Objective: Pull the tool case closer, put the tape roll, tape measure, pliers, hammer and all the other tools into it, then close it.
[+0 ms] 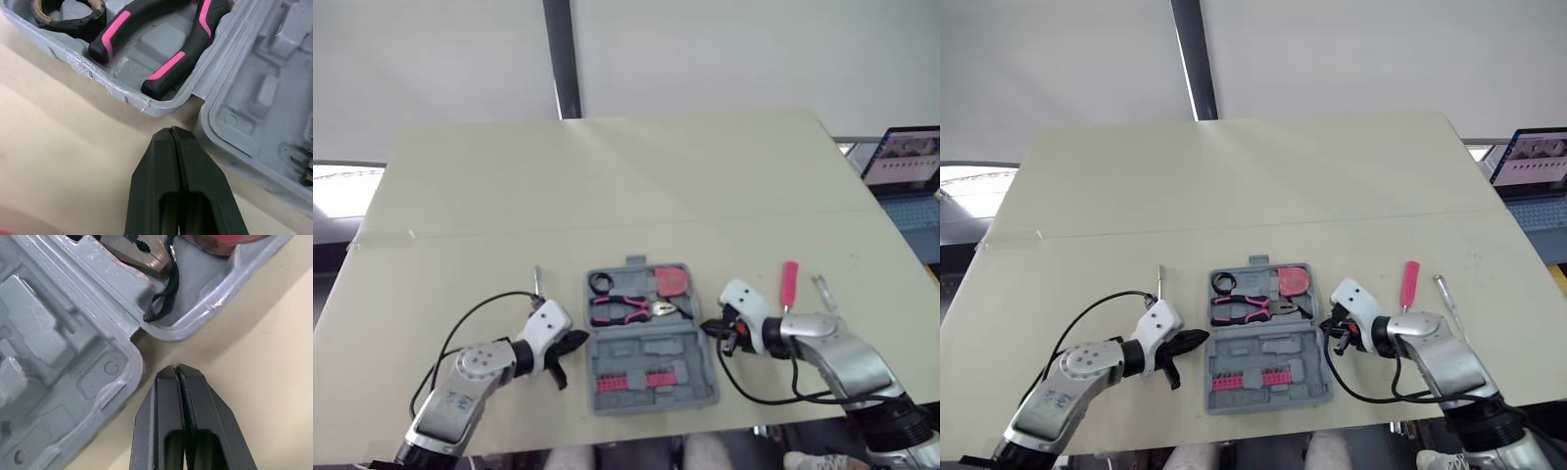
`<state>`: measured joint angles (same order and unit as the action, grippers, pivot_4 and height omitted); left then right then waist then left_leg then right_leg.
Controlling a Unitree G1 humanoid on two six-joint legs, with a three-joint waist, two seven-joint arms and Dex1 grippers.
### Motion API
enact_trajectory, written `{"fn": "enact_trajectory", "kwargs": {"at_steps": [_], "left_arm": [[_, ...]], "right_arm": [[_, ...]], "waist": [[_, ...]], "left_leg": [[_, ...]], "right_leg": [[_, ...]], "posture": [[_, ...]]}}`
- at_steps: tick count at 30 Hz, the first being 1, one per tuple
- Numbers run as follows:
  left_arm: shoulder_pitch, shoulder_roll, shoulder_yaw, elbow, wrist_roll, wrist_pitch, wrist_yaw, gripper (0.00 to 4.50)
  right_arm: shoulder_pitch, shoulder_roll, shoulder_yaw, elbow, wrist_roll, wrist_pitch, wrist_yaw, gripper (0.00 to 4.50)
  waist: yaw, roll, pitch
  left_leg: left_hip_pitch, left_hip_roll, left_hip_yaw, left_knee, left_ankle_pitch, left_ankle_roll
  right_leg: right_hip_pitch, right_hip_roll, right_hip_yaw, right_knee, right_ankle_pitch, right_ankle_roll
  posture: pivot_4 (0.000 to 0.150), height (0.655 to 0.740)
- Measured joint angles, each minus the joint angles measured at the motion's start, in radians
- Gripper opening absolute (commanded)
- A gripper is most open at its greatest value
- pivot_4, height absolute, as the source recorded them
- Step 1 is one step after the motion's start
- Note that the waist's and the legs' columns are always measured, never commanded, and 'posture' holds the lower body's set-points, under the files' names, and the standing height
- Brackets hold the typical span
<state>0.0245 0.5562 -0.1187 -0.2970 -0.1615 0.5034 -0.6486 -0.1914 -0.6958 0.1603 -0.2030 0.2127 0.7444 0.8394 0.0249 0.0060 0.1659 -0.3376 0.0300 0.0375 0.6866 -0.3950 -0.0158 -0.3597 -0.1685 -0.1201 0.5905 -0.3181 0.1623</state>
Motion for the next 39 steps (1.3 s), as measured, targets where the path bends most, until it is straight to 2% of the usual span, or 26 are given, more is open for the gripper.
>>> {"fn": "enact_trajectory", "kwargs": {"at_steps": [4,9,12,15,19,24,28,39], "left_arm": [[0.015,0.027,0.095,-0.088,-0.081,0.041,-0.028,0.00],[0.170,0.086,0.306,-0.282,-0.216,0.066,-0.082,0.00],[0.353,0.052,0.431,-0.366,-0.291,0.011,-0.121,0.87],[0.512,0.034,0.513,-0.390,-0.318,-0.034,-0.163,2.38],[0.652,-0.015,0.558,-0.384,-0.313,-0.162,-0.215,4.44],[0.776,-0.106,0.608,-0.309,-0.283,-0.349,-0.248,4.48],[0.887,-0.126,0.622,-0.267,-0.281,-0.461,-0.310,4.48],[0.933,-0.132,0.631,-0.236,-0.281,-0.579,-0.339,4.48]], "right_arm": [[0.051,-0.055,-0.085,-0.049,0.055,0.036,0.018,0.10],[0.139,-0.137,-0.248,-0.184,0.193,0.093,0.087,0.10],[0.239,-0.192,-0.328,-0.229,0.254,0.101,0.141,0.92],[0.334,-0.237,-0.388,-0.248,0.291,0.083,0.201,2.44],[0.415,-0.248,-0.422,-0.265,0.306,0.008,0.254,4.46],[0.517,-0.265,-0.444,-0.225,0.291,-0.101,0.314,4.49],[0.563,-0.264,-0.444,-0.197,0.272,-0.164,0.332,4.49],[0.524,-0.264,-0.420,-0.121,0.248,-0.244,0.337,4.49]], "waist": [[-0.001,0.000,0.000],[-0.005,0.001,0.001],[-0.001,-0.001,0.002],[0.002,-0.002,0.002],[0.004,-0.002,0.002],[0.001,-0.004,0.004],[-0.001,-0.006,0.004],[-0.001,-0.005,0.004]], "left_leg": [[-0.002,0.000,0.000,0.000,0.000,0.000],[-0.001,0.000,0.000,-0.002,0.000,0.000],[-0.001,0.000,0.000,-0.002,0.000,0.000],[0.000,0.000,0.000,-0.001,0.000,0.000],[0.000,0.000,0.000,-0.001,-0.001,0.000],[0.000,0.000,0.001,-0.001,-0.002,0.001],[0.000,0.001,0.001,-0.001,-0.002,0.001],[0.000,0.001,0.001,0.000,-0.002,0.002]], "right_leg": [[-0.001,0.000,0.000,0.000,0.000,0.000],[-0.001,0.000,0.000,-0.001,0.000,0.000],[0.000,0.000,0.000,-0.003,0.000,0.000],[0.001,0.000,0.000,-0.003,0.000,0.000],[0.002,0.000,0.000,-0.004,0.000,0.000],[0.001,0.000,0.001,-0.005,0.000,0.000],[0.001,0.000,0.001,-0.006,0.000,-0.001],[0.001,0.000,0.001,-0.006,-0.001,-0.002]], "posture": [[0.150,0.7373],[0.150,0.7373],[0.150,0.7373],[0.150,0.7373],[0.150,0.7373],[0.150,0.7373],[0.150,0.7373],[0.150,0.7373]]}}
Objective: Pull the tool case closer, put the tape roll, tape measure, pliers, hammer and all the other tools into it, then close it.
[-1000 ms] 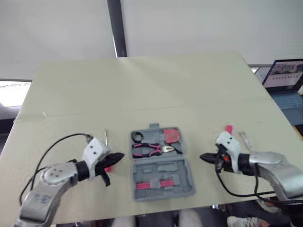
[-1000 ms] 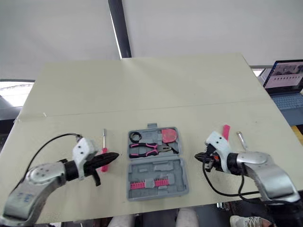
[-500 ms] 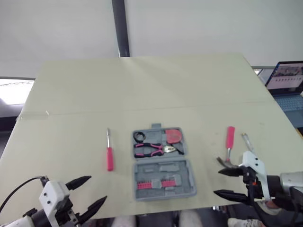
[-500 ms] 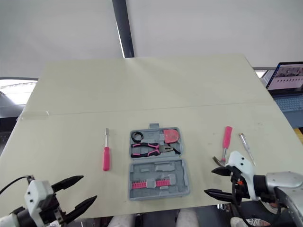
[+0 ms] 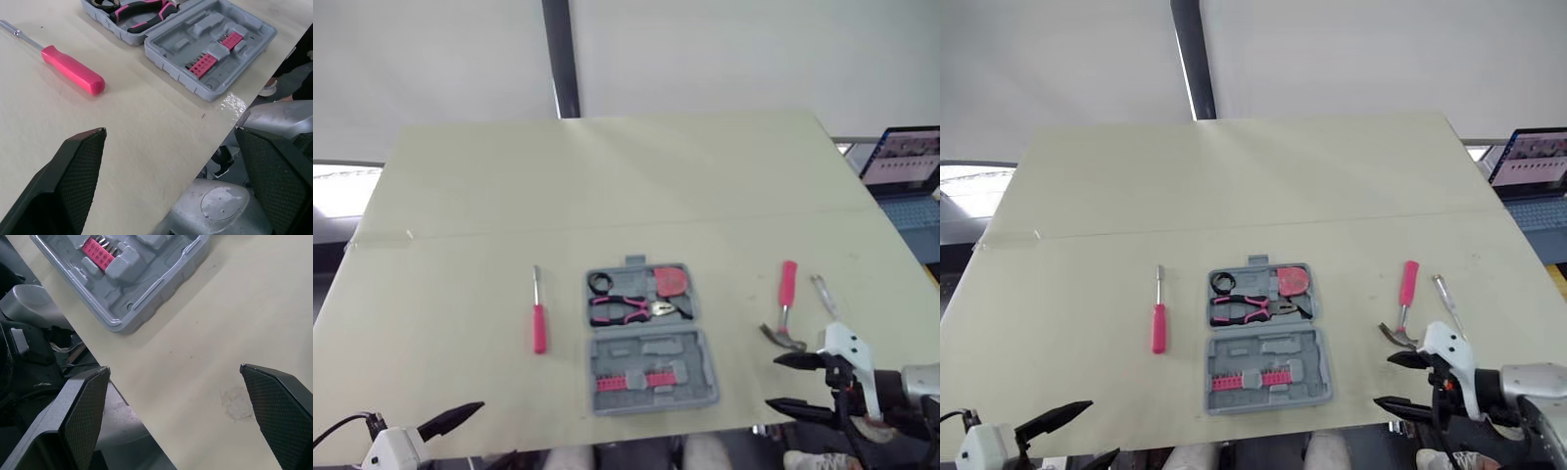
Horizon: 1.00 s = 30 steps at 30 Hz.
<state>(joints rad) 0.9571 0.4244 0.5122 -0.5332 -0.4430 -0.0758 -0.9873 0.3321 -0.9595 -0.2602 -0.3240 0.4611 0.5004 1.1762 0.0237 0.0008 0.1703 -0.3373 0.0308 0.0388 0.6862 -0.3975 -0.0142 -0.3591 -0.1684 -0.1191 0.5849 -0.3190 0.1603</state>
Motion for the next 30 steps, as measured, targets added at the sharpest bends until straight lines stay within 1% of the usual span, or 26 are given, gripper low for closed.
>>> {"fn": "enact_trajectory", "kwargs": {"at_steps": [14,15,17,19,23,28,30], "left_arm": [[-0.030,-0.008,-0.060,-0.026,-0.004,0.010,0.050,4.48],[-0.040,-0.005,-0.066,-0.035,-0.005,0.012,0.050,4.48],[-0.063,0.033,-0.089,-0.052,-0.026,0.023,0.033,4.48],[-0.102,0.066,-0.103,-0.067,-0.052,0.043,0.022,4.48],[-0.247,0.146,-0.157,-0.138,-0.127,0.115,0.018,4.48],[-0.419,0.177,-0.258,-0.159,-0.145,0.172,0.028,4.48],[-0.447,0.181,-0.288,-0.155,-0.145,0.179,0.025,4.48]], "right_arm": [[-0.010,0.025,0.021,0.008,-0.006,-0.010,-0.014,4.49],[-0.012,0.028,0.021,0.007,-0.006,-0.007,-0.016,4.49],[-0.023,0.038,0.022,0.006,-0.005,0.004,-0.029,4.49],[-0.039,0.050,0.022,0.006,-0.003,0.009,-0.042,4.49],[-0.035,0.056,0.011,-0.006,0.015,0.041,-0.067,4.49],[0.007,0.078,-0.065,-0.049,0.034,0.072,-0.123,4.49],[0.019,0.090,-0.094,-0.075,0.044,0.089,-0.150,4.49]], "waist": [[0.002,0.000,0.000],[0.002,0.000,0.000],[0.002,0.000,0.000],[0.002,0.000,0.000],[0.005,0.001,0.000],[0.003,0.002,-0.001],[0.002,0.002,-0.001]], "left_leg": [[0.000,0.000,0.000,0.000,0.000,0.000],[0.000,0.000,0.000,0.001,0.000,0.000],[0.000,0.000,0.000,0.001,0.000,0.000],[0.000,0.000,0.000,0.001,0.000,0.000],[0.000,0.000,-0.001,0.003,0.000,0.000],[0.000,0.000,0.000,0.003,0.000,0.000],[0.000,0.000,0.000,0.003,0.000,0.000]], "right_leg": [[0.000,0.000,0.000,0.001,0.000,0.000],[0.000,0.000,0.000,0.002,0.000,0.000],[0.000,0.000,0.000,0.003,0.000,0.000],[0.000,0.000,0.000,0.004,0.000,0.000],[0.001,0.000,0.000,0.004,0.000,0.000],[0.001,0.000,0.000,0.005,0.001,0.001],[0.001,0.000,0.000,0.005,0.001,0.001]], "posture": [[0.150,0.7373],[0.150,0.7373],[0.150,0.7373],[0.150,0.7373],[0.150,0.7373],[0.150,0.7373],[0.150,0.7373]]}}
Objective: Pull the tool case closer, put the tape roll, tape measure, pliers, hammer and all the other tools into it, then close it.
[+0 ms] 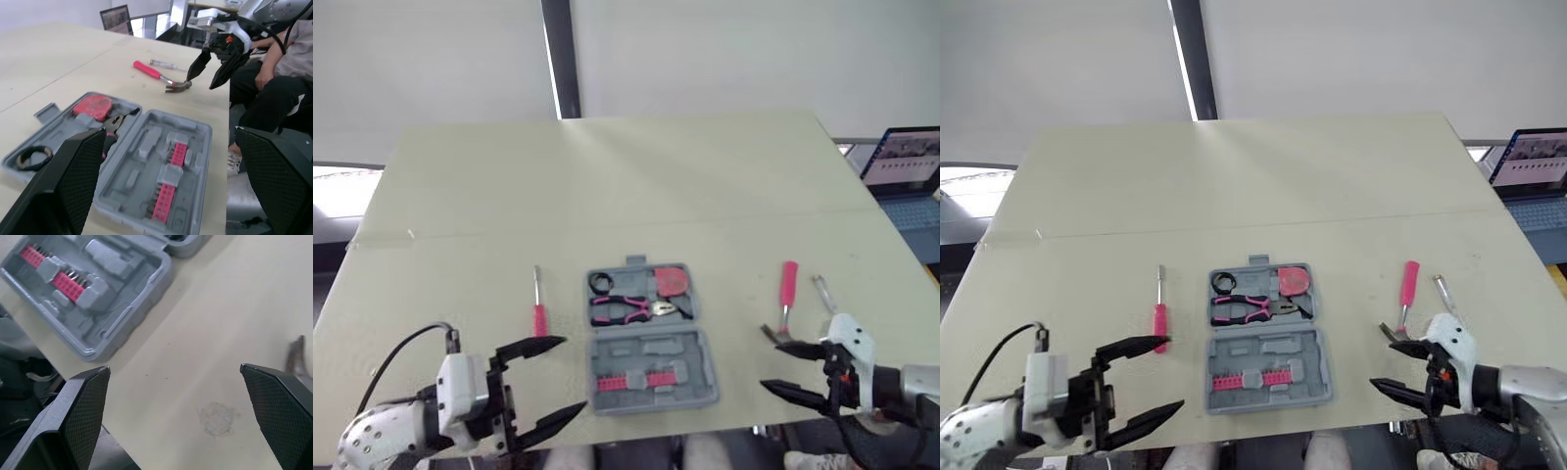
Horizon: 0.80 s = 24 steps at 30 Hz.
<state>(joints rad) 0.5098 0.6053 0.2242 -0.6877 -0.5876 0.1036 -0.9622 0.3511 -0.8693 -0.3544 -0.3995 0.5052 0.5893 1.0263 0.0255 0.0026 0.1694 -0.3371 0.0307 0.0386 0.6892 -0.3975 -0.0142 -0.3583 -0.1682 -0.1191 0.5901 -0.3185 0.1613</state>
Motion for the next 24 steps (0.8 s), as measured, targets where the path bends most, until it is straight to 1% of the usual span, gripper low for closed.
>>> {"fn": "enact_trajectory", "kwargs": {"at_steps": [4,8,12,17,18,20,24], "left_arm": [[-0.032,0.003,-0.031,0.038,0.000,0.004,-0.019,4.48],[-0.069,0.002,-0.049,0.072,0.000,0.006,-0.029,4.48],[-0.102,0.000,-0.069,0.087,0.000,0.008,-0.029,4.48],[-0.109,-0.001,-0.090,0.111,0.007,0.018,-0.017,4.48],[-0.108,-0.002,-0.091,0.111,0.009,0.018,-0.012,4.48],[-0.106,-0.003,-0.093,0.110,0.012,0.017,-0.006,4.48],[-0.093,-0.009,-0.096,0.110,0.024,0.014,0.010,4.48]], "right_arm": [[0.018,0.044,-0.074,-0.030,0.024,0.029,-0.067,4.49],[0.021,0.055,-0.195,-0.025,0.023,0.049,-0.141,4.49],[0.010,0.054,-0.260,0.036,-0.005,0.087,-0.219,4.49],[-0.120,0.016,-0.238,0.217,-0.063,0.138,-0.308,4.49],[-0.171,0.002,-0.222,0.277,-0.080,0.138,-0.320,4.49],[-0.223,-0.015,-0.191,0.345,-0.102,0.134,-0.326,4.49],[-0.355,-0.018,-0.106,0.524,-0.146,0.095,-0.330,4.49]], "waist": [[0.001,0.001,0.000],[0.005,0.001,0.000],[0.004,0.001,0.000],[-0.004,0.004,-0.002],[-0.005,0.005,-0.002],[-0.005,0.006,-0.003],[0.000,0.007,-0.003]], "left_leg": [[0.000,0.000,0.000,0.000,0.000,0.000],[0.000,0.000,0.000,0.001,0.000,0.000],[0.000,0.000,0.000,0.001,0.000,0.000],[0.000,0.000,0.002,0.001,0.000,0.000],[0.000,0.000,0.002,0.001,0.000,0.000],[0.000,0.000,0.002,0.001,0.000,0.000],[0.000,0.000,0.002,0.001,0.000,0.000]], "right_leg": [[0.000,0.000,0.000,0.000,0.000,0.000],[0.000,0.000,0.001,0.000,0.000,0.000],[0.000,0.000,0.001,0.000,0.000,0.000],[-0.001,0.000,0.002,0.001,0.000,0.000],[-0.001,0.000,0.002,0.001,0.000,0.000],[-0.001,0.000,0.002,0.001,0.000,0.000],[-0.001,0.000,0.002,0.001,0.000,0.001]], "posture": [[0.150,0.7373],[0.150,0.7373],[0.150,0.7373],[0.150,0.7373],[0.150,0.7373],[0.150,0.7373],[0.150,0.7373]]}}
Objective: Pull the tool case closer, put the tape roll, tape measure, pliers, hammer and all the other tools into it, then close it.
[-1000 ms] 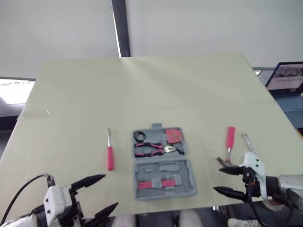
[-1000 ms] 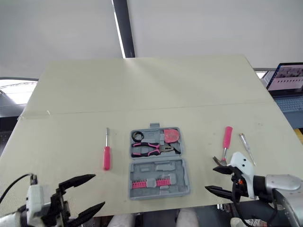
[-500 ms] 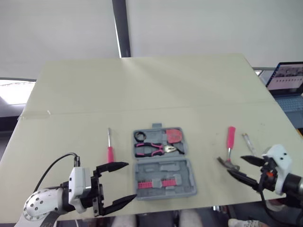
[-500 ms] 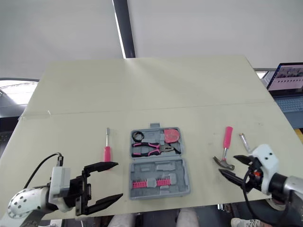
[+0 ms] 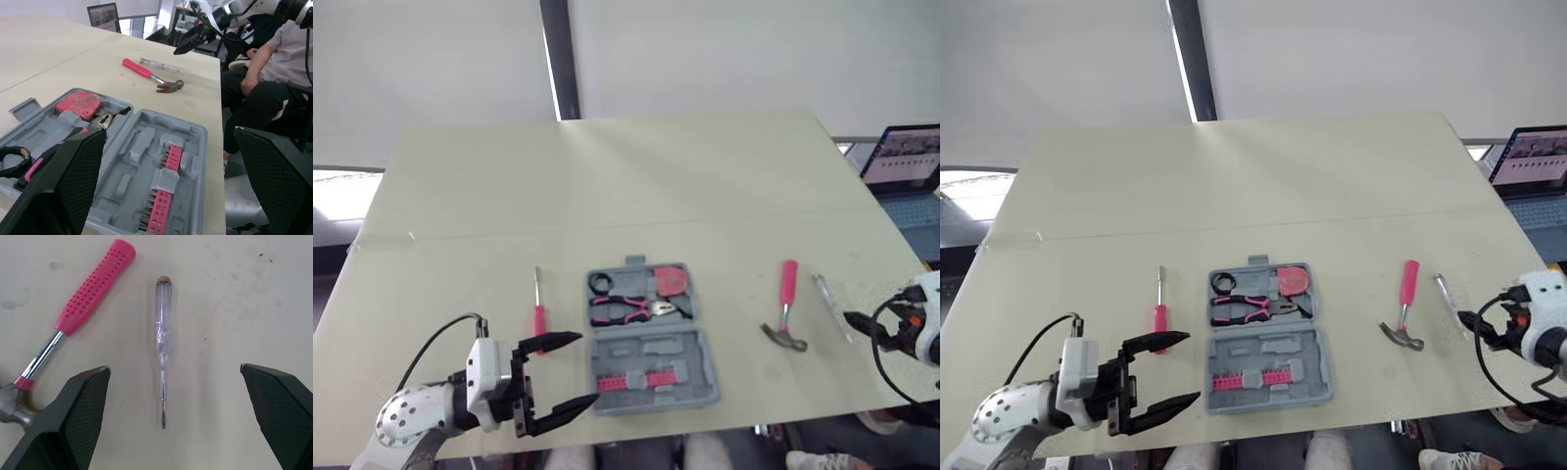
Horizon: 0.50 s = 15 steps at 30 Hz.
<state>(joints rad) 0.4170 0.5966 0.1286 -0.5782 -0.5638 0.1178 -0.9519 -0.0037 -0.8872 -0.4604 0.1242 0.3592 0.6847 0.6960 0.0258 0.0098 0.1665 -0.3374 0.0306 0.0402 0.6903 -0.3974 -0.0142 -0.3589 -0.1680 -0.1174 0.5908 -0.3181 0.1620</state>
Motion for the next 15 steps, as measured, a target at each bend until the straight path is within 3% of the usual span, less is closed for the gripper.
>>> {"fn": "enact_trajectory", "kwargs": {"at_steps": [15], "left_arm": [[0.051,-0.002,0.014,-0.105,0.012,0.028,0.098,4.48]], "right_arm": [[-0.219,0.000,0.202,0.252,-0.068,-0.080,0.072,4.49]], "waist": [[-0.003,0.002,-0.001]], "left_leg": [[0.000,0.000,0.000,0.000,0.000,0.000]], "right_leg": [[0.000,0.000,0.000,0.000,0.000,0.000]], "posture": [[0.150,0.7373]]}}
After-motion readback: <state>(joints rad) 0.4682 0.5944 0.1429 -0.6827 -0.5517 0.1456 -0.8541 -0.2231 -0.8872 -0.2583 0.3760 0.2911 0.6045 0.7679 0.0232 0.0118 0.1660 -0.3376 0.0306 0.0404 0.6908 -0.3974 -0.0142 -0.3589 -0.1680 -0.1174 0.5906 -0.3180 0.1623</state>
